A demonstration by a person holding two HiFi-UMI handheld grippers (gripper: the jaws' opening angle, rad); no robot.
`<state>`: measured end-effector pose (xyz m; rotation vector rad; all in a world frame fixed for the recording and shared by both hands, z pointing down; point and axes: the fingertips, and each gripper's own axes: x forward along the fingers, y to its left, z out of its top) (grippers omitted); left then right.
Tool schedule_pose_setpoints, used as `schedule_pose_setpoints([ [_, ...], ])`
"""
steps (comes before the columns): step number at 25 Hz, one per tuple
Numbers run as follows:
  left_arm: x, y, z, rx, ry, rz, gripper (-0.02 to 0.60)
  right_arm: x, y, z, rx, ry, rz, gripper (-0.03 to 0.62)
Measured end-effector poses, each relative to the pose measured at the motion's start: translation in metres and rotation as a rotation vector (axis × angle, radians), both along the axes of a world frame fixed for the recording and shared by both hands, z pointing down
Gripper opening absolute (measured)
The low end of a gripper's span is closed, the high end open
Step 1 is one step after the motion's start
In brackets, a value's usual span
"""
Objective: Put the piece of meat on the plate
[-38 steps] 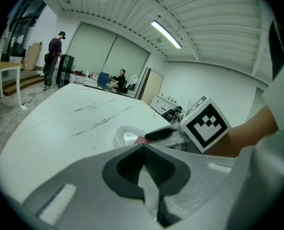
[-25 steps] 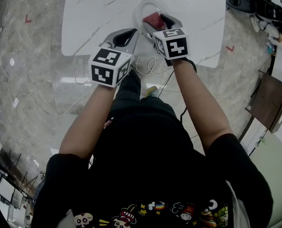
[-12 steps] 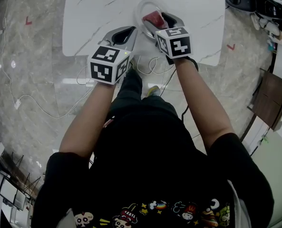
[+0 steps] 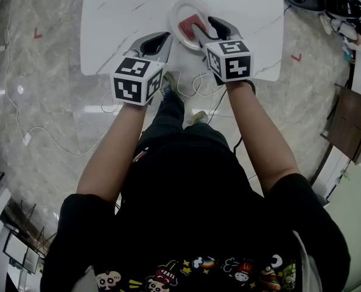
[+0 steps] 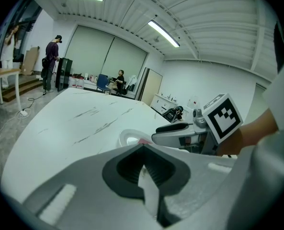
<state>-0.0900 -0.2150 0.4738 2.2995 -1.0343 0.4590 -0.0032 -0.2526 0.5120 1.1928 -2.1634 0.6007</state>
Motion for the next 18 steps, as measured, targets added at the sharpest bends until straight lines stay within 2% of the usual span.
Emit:
schedule_pose_setpoints([
  [2,0.002,0.001,-0.003,0.005,-0.003,0.005,0.002,0.005,0.002,-0.012,0.026,-0.017,0.020,0.196],
  [9,0.008,0.003,-0.020,0.038,-0.014,0.013,0.002,0.032,0.014,-0.072,0.157,-0.082,0.110,0.087],
  [14,0.005,0.004,-0.034,0.071,-0.023,-0.003,0.002,0.050,0.026,-0.105,0.221,-0.107,0.156,0.063],
  [18,0.000,0.004,-0.040,0.085,-0.030,-0.023,0.002,0.064,0.034,-0.111,0.237,-0.110,0.189,0.051],
])
